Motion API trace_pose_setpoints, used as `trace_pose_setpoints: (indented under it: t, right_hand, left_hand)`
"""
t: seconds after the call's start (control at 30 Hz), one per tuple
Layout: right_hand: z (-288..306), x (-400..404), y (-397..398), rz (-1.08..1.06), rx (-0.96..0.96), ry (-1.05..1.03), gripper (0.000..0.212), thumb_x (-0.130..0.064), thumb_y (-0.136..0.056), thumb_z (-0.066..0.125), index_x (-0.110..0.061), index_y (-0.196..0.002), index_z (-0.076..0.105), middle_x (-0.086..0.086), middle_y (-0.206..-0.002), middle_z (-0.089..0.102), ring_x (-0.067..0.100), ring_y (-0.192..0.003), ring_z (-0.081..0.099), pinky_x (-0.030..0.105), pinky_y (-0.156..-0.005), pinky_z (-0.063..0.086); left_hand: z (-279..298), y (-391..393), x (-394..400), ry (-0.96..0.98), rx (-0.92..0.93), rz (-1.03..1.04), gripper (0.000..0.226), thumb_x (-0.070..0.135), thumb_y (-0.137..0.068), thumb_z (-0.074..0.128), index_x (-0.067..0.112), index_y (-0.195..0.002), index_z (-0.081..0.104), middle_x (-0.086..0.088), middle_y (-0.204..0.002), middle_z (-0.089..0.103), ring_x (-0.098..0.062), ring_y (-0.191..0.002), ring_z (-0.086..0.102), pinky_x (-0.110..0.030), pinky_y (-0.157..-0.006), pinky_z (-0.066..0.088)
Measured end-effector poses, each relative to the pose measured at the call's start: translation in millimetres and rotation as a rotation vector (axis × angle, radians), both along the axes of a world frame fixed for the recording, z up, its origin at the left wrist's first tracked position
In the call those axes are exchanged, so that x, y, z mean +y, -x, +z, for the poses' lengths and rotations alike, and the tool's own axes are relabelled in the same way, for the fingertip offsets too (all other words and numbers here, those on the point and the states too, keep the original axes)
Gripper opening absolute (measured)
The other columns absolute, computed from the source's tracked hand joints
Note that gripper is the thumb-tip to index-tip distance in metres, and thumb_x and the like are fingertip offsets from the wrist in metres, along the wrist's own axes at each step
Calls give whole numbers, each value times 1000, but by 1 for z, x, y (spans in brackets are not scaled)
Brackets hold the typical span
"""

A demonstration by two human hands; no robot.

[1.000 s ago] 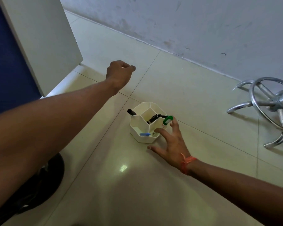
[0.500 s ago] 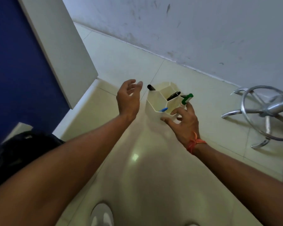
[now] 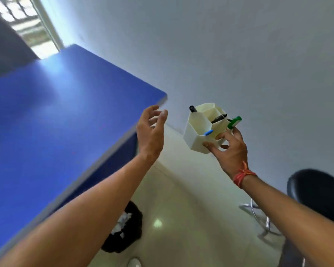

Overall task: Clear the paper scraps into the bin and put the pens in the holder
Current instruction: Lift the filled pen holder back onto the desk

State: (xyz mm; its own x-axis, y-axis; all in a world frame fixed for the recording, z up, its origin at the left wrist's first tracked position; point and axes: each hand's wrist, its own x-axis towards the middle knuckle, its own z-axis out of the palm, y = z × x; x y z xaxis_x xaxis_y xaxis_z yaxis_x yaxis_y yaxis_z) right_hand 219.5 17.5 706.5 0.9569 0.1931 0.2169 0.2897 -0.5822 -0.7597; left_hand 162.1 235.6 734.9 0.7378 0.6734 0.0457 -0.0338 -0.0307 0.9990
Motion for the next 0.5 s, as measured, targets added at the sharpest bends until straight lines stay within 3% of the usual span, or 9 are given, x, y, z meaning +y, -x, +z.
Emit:
trace_pose_setpoints:
  t: [0.1, 0.2, 0.3, 0.4, 0.5]
  right_hand:
    - [85, 69, 1, 85, -35, -41, 45, -36, -69, 85, -15, -105, 68, 6, -141, 49, 15, -107, 55, 44, -87, 59]
    - [119, 139, 5, 165, -23, -63, 45, -43, -68, 84, -16, -101, 68, 5, -137, 51, 17, -106, 57, 45, -84, 60]
    - [132, 217, 16, 228, -8, -89, 40, -46, -67, 84, -19, -88, 63, 5, -125, 55, 21, -101, 59, 43, -80, 59]
    - [131, 287, 28, 245, 1, -116, 36, -39, -68, 85, -20, -83, 58, 7, -112, 57, 24, -98, 58, 30, -77, 50]
    - [110, 348, 36, 282, 24, -85, 35, -37, -69, 85, -18, -88, 63, 10, -123, 56, 21, -100, 55, 25, -78, 44]
  left_hand:
    - [78, 18, 60, -20, -26, 85, 28, 42, -89, 64, 28, -112, 63, 13, -98, 68, -13, -100, 67, -45, -90, 57]
    - [113, 37, 111, 2, -7, 144, 29, 43, -88, 65, 28, -113, 63, 16, -100, 66, -15, -102, 66, -46, -89, 58]
    - [125, 60, 163, 28, 14, 236, 28, 41, -91, 65, 27, -114, 62, 17, -99, 64, -14, -103, 65, -43, -87, 58]
    - [114, 80, 207, 39, 62, 297, 33, 41, -92, 65, 23, -120, 60, 20, -98, 61, -15, -103, 65, -37, -84, 58]
    - [90, 99, 249, 29, 136, 341, 40, 40, -93, 64, 18, -126, 58, 10, -105, 63, -16, -102, 64, -21, -72, 51]
